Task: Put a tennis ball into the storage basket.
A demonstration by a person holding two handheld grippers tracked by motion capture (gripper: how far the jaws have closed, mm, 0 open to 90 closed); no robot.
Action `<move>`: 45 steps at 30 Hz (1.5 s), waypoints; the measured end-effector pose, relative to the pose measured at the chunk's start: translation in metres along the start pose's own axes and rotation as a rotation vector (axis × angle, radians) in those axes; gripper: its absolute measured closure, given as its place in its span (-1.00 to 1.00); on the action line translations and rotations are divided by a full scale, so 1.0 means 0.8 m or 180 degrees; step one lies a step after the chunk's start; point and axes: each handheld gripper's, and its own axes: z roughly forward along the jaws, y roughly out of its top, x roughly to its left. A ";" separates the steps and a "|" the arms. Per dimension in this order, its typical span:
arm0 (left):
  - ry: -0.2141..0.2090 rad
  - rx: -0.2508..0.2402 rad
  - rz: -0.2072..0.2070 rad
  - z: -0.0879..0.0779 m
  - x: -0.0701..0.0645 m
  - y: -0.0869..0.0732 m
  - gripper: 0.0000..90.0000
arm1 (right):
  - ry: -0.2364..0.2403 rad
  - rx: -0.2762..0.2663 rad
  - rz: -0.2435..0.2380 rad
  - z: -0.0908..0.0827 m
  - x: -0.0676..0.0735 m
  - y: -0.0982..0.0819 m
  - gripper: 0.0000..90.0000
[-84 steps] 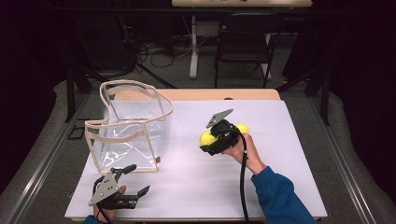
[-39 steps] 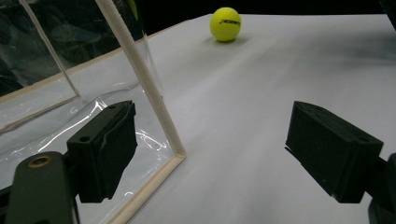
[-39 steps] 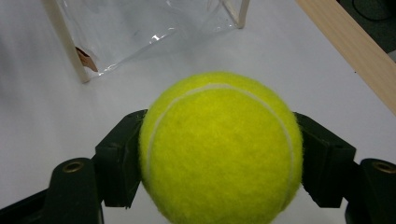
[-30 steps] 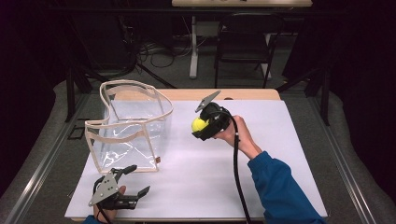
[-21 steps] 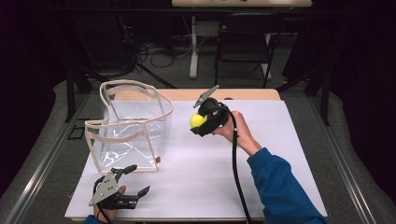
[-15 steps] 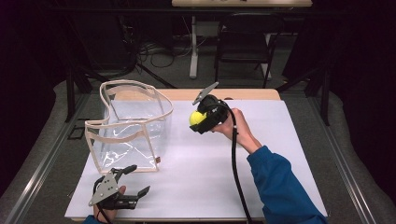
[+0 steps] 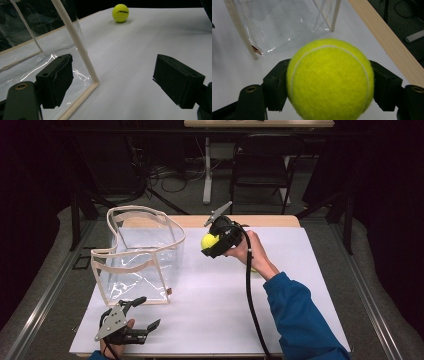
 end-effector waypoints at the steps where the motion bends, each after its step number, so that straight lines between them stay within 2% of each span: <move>1: -0.0006 -0.0002 -0.0002 0.000 0.000 0.000 -0.64 | -0.0003 -0.0003 -0.0002 -0.001 0.000 0.002 -0.42; 26: -0.0003 0.0002 0.0002 0.000 0.000 0.000 -0.64 | 0.0000 -0.0096 0.0001 -0.016 -0.006 0.035 -0.41; 45: -0.0019 -0.0009 -0.0010 0.000 0.000 0.000 -0.64 | -0.0022 -0.0181 -0.0040 -0.028 -0.003 0.069 -0.42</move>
